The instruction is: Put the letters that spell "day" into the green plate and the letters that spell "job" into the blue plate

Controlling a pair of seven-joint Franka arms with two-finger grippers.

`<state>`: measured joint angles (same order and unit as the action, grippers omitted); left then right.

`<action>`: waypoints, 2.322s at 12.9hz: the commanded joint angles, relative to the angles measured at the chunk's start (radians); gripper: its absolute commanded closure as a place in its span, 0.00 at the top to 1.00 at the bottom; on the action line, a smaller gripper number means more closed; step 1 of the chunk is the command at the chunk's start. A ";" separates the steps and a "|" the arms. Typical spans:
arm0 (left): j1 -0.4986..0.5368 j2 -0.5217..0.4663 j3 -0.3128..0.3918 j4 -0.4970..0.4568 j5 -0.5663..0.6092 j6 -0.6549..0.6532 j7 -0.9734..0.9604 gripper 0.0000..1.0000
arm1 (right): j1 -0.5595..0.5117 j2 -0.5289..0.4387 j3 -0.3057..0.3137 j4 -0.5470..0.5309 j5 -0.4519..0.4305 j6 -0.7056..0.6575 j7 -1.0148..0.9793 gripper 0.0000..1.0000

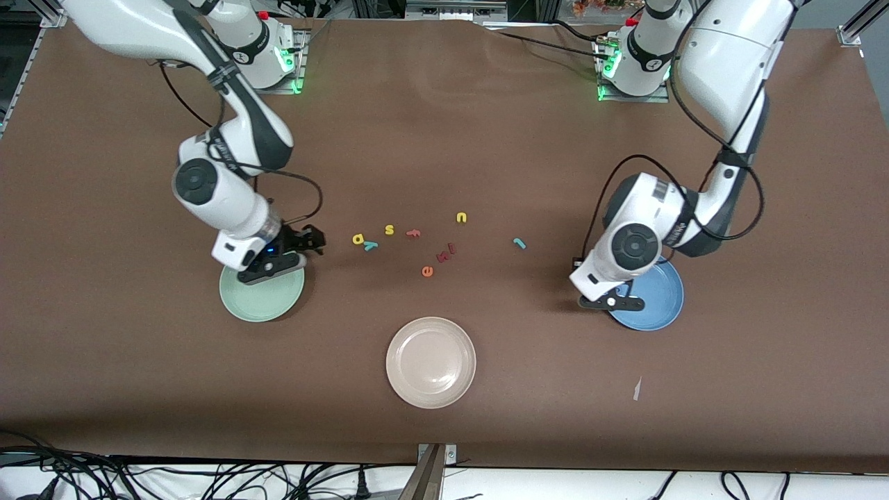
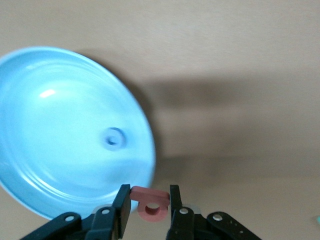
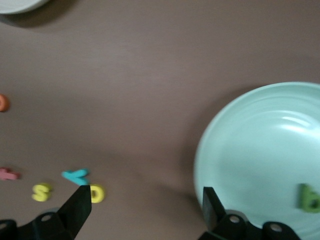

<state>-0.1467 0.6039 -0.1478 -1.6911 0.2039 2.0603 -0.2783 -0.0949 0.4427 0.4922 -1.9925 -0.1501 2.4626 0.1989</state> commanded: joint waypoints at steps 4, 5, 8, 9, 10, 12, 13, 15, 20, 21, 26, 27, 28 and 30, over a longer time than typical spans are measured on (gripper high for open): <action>0.114 0.002 -0.010 -0.012 0.042 -0.009 0.237 0.99 | 0.153 0.073 -0.024 0.015 0.003 0.006 0.100 0.98; 0.113 0.002 -0.012 -0.010 0.040 -0.009 0.237 1.00 | 0.179 0.074 -0.037 0.009 -0.012 0.009 0.100 0.98; 0.101 0.001 -0.035 -0.010 0.016 -0.008 0.187 1.00 | 0.184 0.080 -0.050 -0.035 -0.144 0.039 0.091 0.98; 0.101 0.002 -0.068 -0.009 -0.033 -0.008 0.103 1.00 | 0.184 0.088 -0.060 -0.038 -0.170 0.058 0.089 0.98; 0.098 0.002 -0.085 -0.009 -0.062 -0.003 0.008 1.00 | 0.184 0.100 -0.064 -0.045 -0.175 0.080 0.089 0.98; 0.062 0.005 -0.122 -0.010 -0.070 0.003 -0.181 1.00 | 0.187 0.111 -0.064 -0.081 -0.174 0.145 0.091 0.98; 0.030 0.020 -0.125 -0.010 -0.072 0.021 -0.297 1.00 | 0.187 0.116 -0.066 -0.087 -0.174 0.162 0.091 0.97; -0.043 0.036 -0.124 -0.021 -0.083 0.067 -0.536 1.00 | 0.187 0.119 -0.069 -0.088 -0.174 0.164 0.091 0.94; -0.151 0.093 -0.124 -0.056 -0.084 0.196 -0.884 0.92 | 0.198 0.114 -0.084 -0.104 -0.192 0.167 0.088 0.81; -0.146 0.091 -0.125 -0.080 -0.096 0.222 -0.884 0.84 | 0.201 0.114 -0.084 -0.109 -0.195 0.168 0.088 0.80; -0.142 0.083 -0.127 -0.088 -0.150 0.224 -0.872 0.18 | 0.208 0.117 -0.086 -0.108 -0.195 0.173 0.086 0.59; -0.148 0.083 -0.125 -0.088 -0.150 0.222 -0.872 0.11 | 0.213 0.119 -0.087 -0.106 -0.195 0.173 0.086 0.55; -0.146 0.083 -0.125 -0.090 -0.150 0.219 -0.872 0.00 | 0.216 0.119 -0.090 -0.106 -0.195 0.173 0.086 0.54; -0.148 0.083 -0.125 -0.091 -0.150 0.213 -0.872 0.00 | 0.221 0.123 -0.099 -0.101 -0.192 0.176 0.088 0.53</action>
<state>-0.2915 0.6949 -0.2782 -1.7583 0.0764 2.2736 -1.1585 0.1064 0.5626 0.4120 -2.0876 -0.3354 2.6182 0.2899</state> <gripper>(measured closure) 0.885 0.454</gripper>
